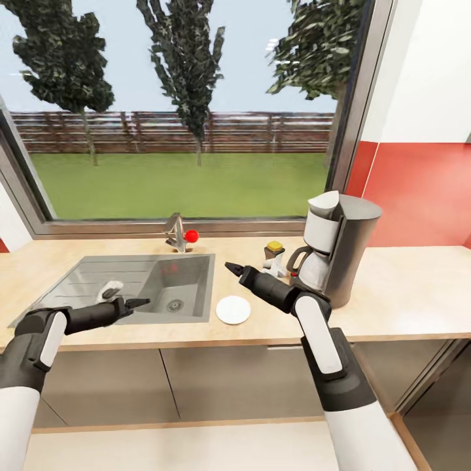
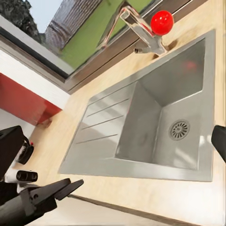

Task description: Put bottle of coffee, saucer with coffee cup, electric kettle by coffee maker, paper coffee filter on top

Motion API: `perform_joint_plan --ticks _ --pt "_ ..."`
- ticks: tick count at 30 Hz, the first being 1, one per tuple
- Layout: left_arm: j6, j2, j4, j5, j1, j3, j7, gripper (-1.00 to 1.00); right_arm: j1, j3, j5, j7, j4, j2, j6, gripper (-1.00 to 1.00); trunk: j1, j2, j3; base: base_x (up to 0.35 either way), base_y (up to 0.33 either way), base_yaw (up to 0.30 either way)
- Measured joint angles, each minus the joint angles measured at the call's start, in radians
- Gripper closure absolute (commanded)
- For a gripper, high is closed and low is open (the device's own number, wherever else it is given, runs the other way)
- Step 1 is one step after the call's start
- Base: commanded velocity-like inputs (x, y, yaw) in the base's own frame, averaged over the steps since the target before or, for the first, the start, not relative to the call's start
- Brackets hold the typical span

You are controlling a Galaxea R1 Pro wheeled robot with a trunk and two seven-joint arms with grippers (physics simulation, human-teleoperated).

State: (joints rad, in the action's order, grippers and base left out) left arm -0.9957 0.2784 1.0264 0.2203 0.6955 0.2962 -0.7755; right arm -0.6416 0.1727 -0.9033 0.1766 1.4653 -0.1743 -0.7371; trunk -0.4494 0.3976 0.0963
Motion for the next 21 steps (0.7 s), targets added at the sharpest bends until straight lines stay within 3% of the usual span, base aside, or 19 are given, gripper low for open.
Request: perform_joint_plan --ticks 7,12,18,21 --pt "-0.002 0.001 -0.016 0.007 -0.009 0.0 0.0 -1.0 0.001 0.001 0.002 0.002 -0.039 0.008 -0.002 -1.0 0.0 0.0 0.0 0.0 0.0 -0.003" --pt "-0.002 0.0 -0.017 0.011 -0.013 0.0 -0.004 -1.0 0.002 0.002 0.001 0.002 -0.066 0.012 -0.002 -1.0 0.0 0.0 0.0 0.0 -0.014 -0.207" --pt "-0.001 -0.003 -0.024 0.079 -0.015 0.022 -0.005 -1.0 0.002 0.002 0.001 0.002 -0.082 0.013 -0.002 -1.0 0.0 0.0 0.0 0.036 -0.184 -0.278" --pt "0.0 -0.015 -0.031 0.092 -0.015 0.022 -0.003 -1.0 0.002 0.003 0.001 0.002 -0.084 0.013 -0.002 -1.0 0.0 0.0 0.0 0.135 -0.246 -0.193"
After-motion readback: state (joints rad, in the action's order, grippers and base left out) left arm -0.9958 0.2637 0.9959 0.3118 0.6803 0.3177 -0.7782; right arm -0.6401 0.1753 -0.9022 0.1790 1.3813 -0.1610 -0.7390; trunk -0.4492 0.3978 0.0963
